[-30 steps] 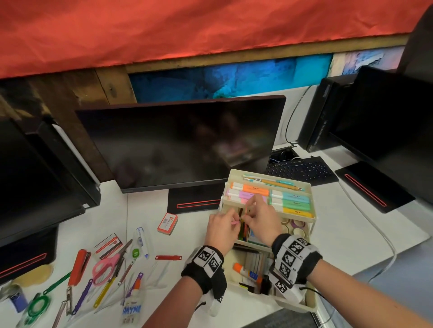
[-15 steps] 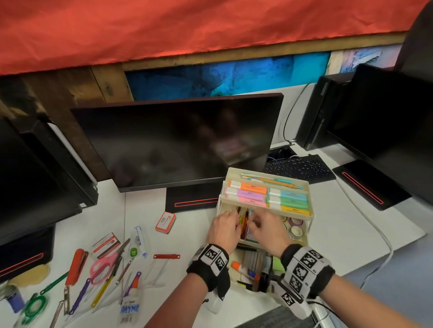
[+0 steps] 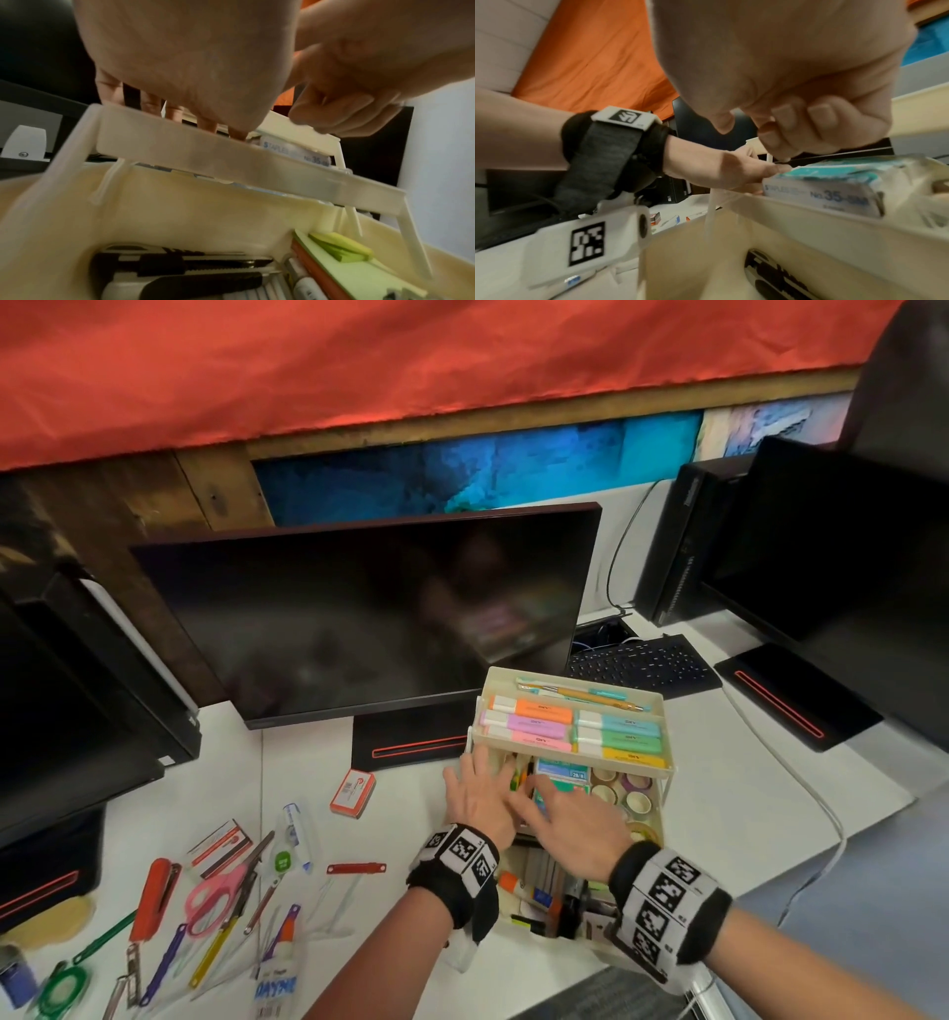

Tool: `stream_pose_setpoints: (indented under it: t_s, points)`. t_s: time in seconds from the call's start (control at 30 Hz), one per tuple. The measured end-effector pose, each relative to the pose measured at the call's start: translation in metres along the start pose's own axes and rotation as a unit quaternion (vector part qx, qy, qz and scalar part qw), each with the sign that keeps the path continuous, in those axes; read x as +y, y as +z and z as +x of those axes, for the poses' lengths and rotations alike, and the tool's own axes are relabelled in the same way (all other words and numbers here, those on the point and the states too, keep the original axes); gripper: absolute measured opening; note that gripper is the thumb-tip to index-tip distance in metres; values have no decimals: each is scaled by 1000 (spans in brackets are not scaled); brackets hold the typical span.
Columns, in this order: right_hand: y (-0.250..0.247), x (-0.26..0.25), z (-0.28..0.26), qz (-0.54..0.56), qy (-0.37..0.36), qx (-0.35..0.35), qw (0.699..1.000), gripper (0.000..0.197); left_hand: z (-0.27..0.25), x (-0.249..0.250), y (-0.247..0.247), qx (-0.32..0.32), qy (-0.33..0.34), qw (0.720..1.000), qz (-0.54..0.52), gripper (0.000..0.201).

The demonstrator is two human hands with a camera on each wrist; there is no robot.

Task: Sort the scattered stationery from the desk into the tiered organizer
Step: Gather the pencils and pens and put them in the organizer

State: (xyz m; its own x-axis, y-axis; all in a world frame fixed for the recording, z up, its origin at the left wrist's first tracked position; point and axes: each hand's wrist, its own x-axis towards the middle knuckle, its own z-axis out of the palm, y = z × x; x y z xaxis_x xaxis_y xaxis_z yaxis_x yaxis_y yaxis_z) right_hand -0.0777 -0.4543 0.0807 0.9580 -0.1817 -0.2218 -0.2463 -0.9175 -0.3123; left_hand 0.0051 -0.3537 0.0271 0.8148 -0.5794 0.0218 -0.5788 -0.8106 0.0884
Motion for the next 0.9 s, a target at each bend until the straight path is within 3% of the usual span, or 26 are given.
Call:
stream_pose_setpoints:
  t_s: [0.17,0.27,0.4,0.57,0.73,0.9]
  points:
    - [-6,-12,31,-31,18,4,999,71,-3,1,2,31,-23,998,-44,43]
    - [-10,-19,42,-42,14,32,998,72,-4,0,2,52,-42,993,-97,50]
    - [-2,-19,58,-36,52,-17,998,88,-9,-5,-1,44,-34,992,-114,39]
    - [2,-15,64,-12,38,10,999,70,-10,-6,-2,42,-13,993,-106,39]
    - [-9,-11,51,13,54,-67,996,73,-12,-7,0,40,12,994,-104,39]
    - [-15,-11,47,-11,73,-76,994,65,-16,-9,2,27,28,994,-97,34]
